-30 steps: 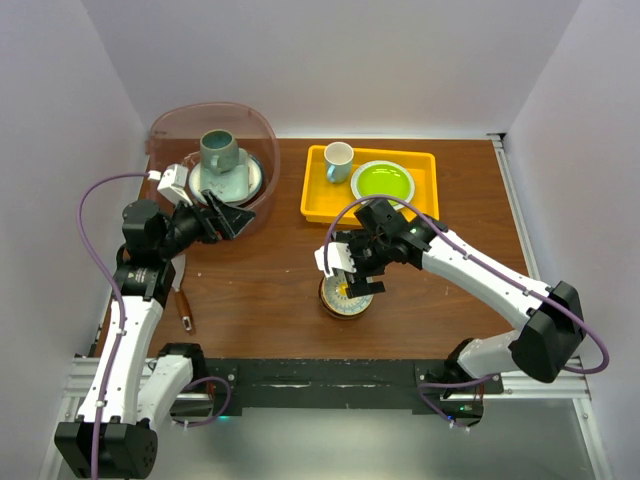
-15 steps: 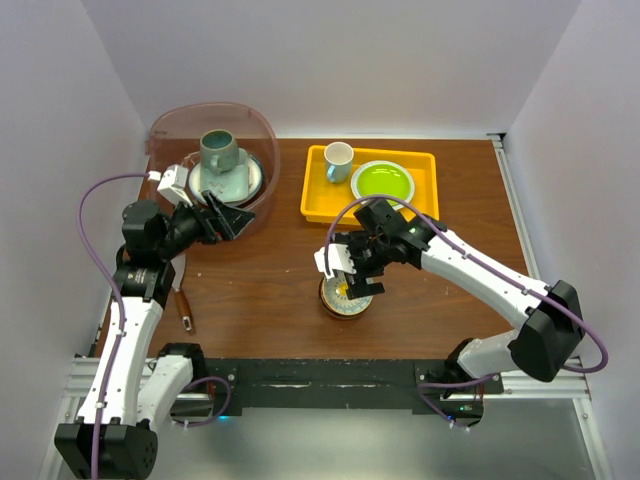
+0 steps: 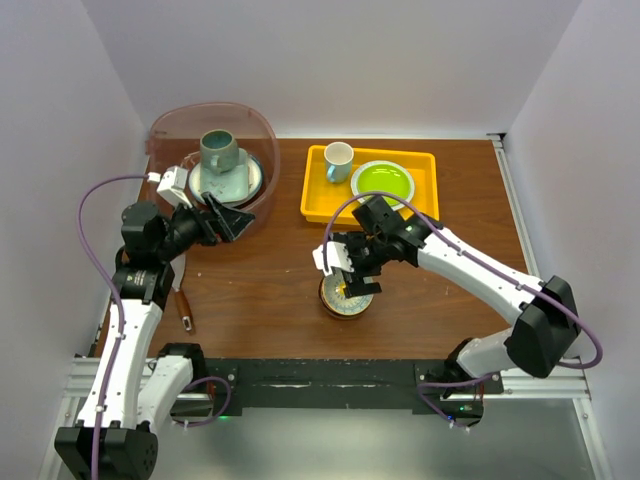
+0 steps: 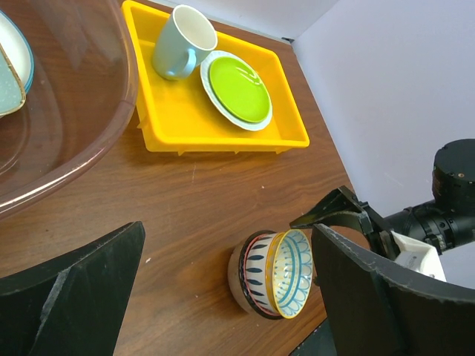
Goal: Place the mixed dishes into the plastic bin
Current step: Pick up the bowl from the center of the board, then place the bowl in the plastic bin.
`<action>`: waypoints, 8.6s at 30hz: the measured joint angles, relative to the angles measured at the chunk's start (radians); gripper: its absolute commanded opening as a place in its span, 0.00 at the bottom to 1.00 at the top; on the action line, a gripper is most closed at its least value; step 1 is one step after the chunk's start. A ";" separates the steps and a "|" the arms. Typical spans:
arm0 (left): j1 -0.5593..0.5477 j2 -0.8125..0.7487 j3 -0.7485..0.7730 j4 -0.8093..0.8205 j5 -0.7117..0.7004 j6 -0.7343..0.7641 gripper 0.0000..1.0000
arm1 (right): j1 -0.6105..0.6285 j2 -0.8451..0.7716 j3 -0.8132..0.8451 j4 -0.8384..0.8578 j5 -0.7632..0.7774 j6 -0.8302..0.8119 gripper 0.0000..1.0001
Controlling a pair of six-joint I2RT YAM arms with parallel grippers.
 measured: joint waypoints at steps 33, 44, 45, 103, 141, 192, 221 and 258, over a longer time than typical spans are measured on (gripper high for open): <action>0.000 -0.004 0.000 -0.019 0.000 0.015 1.00 | 0.000 0.086 -0.035 0.208 0.135 0.105 0.11; 0.000 -0.002 0.000 -0.019 0.000 0.015 1.00 | 0.000 0.032 -0.034 0.170 0.129 0.139 0.00; 0.000 -0.002 0.000 -0.019 0.000 0.015 1.00 | 0.000 0.028 -0.034 0.166 0.129 0.141 0.00; -0.545 0.102 -0.014 0.063 -0.195 0.041 1.00 | -0.212 0.015 0.167 0.091 -0.093 0.617 0.00; -0.921 0.311 0.126 -0.076 -0.637 0.051 0.98 | -0.257 0.055 0.173 0.121 -0.106 0.709 0.00; -0.954 0.465 0.191 -0.130 -0.897 0.014 0.12 | -0.280 0.055 0.180 0.121 -0.223 0.749 0.00; -0.792 0.256 0.119 -0.146 -0.872 -0.031 0.00 | -0.294 -0.019 0.184 0.071 -0.409 0.642 0.85; -0.448 0.272 0.378 -0.223 -0.765 0.162 0.00 | -0.325 -0.053 0.183 0.060 -0.421 0.610 0.87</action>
